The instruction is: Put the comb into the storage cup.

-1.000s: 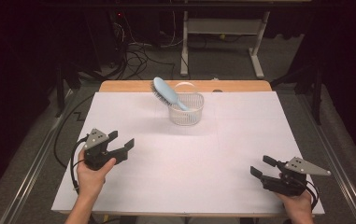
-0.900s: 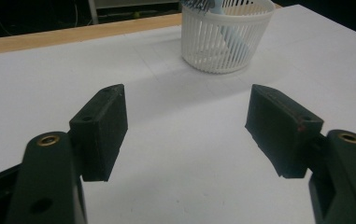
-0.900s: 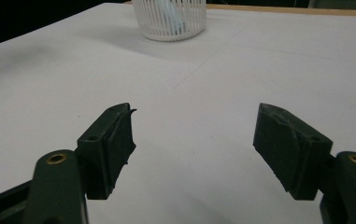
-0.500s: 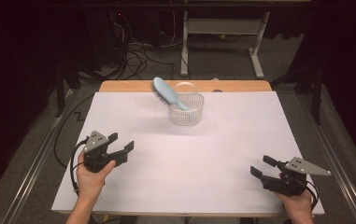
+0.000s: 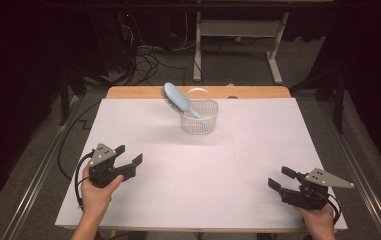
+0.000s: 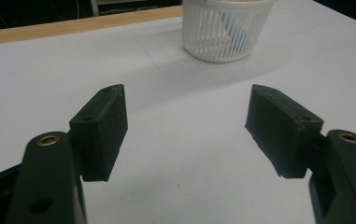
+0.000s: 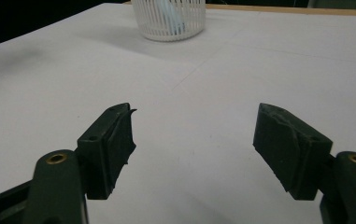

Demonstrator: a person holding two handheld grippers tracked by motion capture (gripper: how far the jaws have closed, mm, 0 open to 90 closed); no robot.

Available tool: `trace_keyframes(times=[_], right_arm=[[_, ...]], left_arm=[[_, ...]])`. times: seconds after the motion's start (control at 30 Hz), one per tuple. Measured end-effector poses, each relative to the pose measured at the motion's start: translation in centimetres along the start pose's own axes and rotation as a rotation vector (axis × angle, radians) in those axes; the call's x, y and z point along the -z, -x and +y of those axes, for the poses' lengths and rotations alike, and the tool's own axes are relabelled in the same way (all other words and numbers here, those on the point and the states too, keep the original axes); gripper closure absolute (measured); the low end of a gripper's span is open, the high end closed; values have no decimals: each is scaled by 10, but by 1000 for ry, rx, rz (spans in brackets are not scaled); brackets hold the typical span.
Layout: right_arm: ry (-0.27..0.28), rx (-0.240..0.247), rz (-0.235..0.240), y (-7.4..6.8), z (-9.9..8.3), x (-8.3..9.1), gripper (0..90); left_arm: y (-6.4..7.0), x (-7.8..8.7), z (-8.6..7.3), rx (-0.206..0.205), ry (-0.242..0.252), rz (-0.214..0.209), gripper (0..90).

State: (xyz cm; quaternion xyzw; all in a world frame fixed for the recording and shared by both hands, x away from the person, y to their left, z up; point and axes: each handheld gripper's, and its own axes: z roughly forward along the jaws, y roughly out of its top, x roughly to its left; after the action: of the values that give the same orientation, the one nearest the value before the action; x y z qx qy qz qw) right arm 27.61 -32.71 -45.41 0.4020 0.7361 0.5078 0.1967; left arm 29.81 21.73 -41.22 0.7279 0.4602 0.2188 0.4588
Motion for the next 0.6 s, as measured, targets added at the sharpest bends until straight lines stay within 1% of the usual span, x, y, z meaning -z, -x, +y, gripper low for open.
trace_keyframes(times=[0.6], right_arm=[[1, -1, 0, 0, 0, 0, 293]], left_arm=[[-1, 2, -11, 12, -12, 3, 302]])
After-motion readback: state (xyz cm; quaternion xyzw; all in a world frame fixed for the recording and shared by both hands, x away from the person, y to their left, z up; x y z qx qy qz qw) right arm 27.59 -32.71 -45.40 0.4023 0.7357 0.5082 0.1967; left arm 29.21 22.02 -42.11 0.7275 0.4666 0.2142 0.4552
